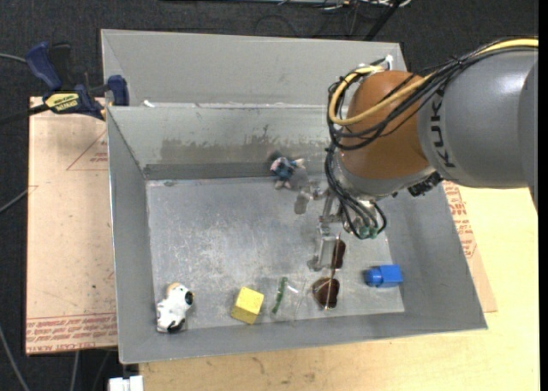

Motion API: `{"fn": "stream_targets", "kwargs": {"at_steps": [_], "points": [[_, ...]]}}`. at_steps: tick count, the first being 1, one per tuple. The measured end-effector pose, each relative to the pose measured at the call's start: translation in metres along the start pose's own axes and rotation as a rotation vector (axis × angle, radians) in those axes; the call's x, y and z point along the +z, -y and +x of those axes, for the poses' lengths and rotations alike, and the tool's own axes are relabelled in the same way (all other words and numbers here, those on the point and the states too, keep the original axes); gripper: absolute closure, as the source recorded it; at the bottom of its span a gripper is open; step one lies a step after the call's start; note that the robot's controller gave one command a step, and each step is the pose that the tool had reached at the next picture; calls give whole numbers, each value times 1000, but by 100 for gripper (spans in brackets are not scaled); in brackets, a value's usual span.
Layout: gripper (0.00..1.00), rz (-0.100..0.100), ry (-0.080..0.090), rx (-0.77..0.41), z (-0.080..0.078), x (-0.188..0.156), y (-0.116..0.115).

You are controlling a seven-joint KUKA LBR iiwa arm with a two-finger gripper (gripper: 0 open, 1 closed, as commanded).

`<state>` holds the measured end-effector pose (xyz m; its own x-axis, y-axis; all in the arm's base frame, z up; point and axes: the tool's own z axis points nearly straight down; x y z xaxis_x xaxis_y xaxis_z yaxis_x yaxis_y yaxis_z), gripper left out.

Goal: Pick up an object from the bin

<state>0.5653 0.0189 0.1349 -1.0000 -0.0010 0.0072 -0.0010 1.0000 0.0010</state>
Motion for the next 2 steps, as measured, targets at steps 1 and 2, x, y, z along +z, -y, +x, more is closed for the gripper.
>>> {"fn": "stream_targets", "kwargs": {"at_steps": [1,2], "points": [[0,0,8,0,-2,-5,0],[0,0,13,-276,16,30,32]]}}
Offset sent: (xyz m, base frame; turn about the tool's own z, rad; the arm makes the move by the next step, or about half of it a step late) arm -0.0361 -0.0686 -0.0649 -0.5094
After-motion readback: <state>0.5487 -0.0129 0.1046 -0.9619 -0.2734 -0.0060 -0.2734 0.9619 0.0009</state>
